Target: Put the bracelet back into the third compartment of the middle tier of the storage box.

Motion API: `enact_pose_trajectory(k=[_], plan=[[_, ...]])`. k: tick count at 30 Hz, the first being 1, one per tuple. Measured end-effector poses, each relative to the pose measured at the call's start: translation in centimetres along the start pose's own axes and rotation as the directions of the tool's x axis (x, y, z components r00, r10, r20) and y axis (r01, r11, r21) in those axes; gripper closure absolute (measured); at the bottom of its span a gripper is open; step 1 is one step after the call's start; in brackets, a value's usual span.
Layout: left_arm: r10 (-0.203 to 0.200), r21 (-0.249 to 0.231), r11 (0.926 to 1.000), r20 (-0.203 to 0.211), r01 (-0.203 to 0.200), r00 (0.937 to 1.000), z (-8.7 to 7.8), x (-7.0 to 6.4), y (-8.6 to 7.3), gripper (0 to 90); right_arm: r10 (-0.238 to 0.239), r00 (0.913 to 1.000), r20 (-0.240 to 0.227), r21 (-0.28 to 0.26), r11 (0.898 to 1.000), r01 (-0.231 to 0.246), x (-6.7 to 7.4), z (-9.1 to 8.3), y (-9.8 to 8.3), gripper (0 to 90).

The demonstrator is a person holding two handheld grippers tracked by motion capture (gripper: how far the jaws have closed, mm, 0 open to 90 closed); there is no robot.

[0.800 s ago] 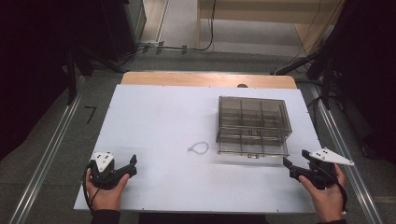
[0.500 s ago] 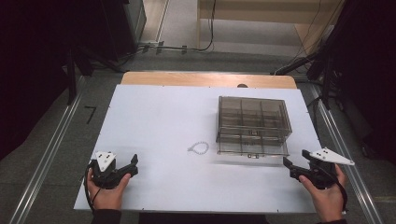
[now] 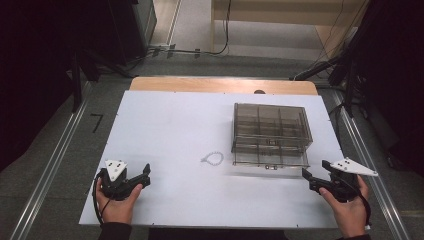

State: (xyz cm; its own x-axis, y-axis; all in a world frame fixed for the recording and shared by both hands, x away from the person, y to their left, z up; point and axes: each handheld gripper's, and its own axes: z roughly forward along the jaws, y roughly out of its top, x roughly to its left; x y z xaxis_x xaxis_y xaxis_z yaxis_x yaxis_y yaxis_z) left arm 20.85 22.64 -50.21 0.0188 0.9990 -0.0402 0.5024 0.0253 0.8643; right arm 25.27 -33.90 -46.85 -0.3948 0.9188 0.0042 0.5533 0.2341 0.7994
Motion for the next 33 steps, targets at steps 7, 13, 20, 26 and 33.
enact_pose_trajectory(k=[7,13,20,26,33], plan=[[0.004,0.008,1.0000,0.031,-0.004,0.9995,0.5,-1.4,0.3,9.2,0.001,1.0000,-0.002,-0.001,1.000,-0.001,0.1,0.1,0.1,19.7],[0.011,0.016,0.9998,0.065,-0.012,0.9978,1.2,-2.6,0.8,9.2,0.004,1.0000,-0.003,-0.001,1.000,-0.004,-0.1,0.0,0.0,19.7],[0.032,0.020,0.9992,0.087,-0.033,0.9957,1.8,-3.9,1.3,9.2,0.005,1.0000,0.000,-0.002,1.000,-0.005,-0.2,-0.1,0.0,19.7],[0.037,0.033,0.9986,0.104,-0.041,0.9939,2.2,-4.3,1.4,9.2,0.005,1.0000,-0.002,-0.003,1.000,-0.005,-0.3,-0.1,0.0,19.7],[0.052,0.043,0.9974,0.122,-0.058,0.9911,2.6,-5.0,1.6,9.7,0.005,1.0000,-0.002,-0.004,1.000,-0.005,-0.2,-0.1,0.0,19.7]])
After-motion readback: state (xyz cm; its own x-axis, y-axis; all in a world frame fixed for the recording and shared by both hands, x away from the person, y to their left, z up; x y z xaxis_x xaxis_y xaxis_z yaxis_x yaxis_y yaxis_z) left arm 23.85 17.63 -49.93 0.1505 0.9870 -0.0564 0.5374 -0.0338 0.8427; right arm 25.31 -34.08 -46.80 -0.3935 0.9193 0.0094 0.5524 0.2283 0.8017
